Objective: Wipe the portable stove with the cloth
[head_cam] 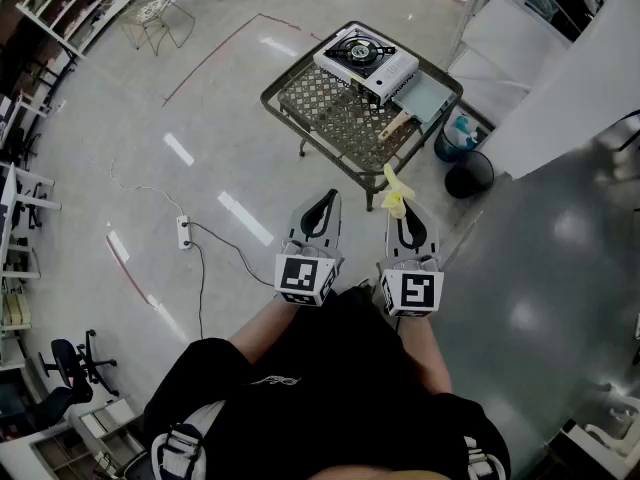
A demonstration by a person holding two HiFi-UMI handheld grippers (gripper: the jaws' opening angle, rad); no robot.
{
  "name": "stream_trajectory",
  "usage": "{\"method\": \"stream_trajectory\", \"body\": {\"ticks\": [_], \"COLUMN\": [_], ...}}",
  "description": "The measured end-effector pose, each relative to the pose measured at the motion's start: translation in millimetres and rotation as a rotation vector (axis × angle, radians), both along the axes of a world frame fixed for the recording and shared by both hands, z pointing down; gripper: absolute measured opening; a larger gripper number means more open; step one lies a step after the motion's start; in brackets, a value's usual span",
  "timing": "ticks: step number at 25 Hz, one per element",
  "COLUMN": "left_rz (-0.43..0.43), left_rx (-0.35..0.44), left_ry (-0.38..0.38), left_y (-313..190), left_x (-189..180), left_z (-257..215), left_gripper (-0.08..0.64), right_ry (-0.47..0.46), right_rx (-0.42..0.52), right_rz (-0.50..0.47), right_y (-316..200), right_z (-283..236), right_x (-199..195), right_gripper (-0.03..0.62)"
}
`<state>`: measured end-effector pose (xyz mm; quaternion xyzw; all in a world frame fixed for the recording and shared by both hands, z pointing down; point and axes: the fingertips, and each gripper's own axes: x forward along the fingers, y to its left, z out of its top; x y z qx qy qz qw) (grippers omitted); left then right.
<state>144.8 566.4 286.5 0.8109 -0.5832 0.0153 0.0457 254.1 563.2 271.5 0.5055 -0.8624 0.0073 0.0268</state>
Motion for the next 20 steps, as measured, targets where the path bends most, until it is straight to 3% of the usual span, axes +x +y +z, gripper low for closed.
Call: {"method": "stream_trajectory", "body": {"ticks": [7, 12, 20], "left_rz": [-0.011, 0.010, 0.068], "left_rx": [-0.058, -0.111, -0.122], "left_ry": [-0.008, -0.005, 0.022], "left_y": [5, -2, -33], "left_x": [4, 1, -13], "left_z": [23, 45, 59], "left_gripper": [0.018, 0.018, 0.018], "right_ry": [-0.001, 0.015, 0.067], "right_rx": [-0.062, -0.096, -0.136], "right_rz": [0.033, 0.043, 0.072], "right_y": [-1, -7, -27], "right_z": [24, 42, 63], "right_x": [17, 11, -9], "right_gripper": [0.021, 0.022, 0.023]}}
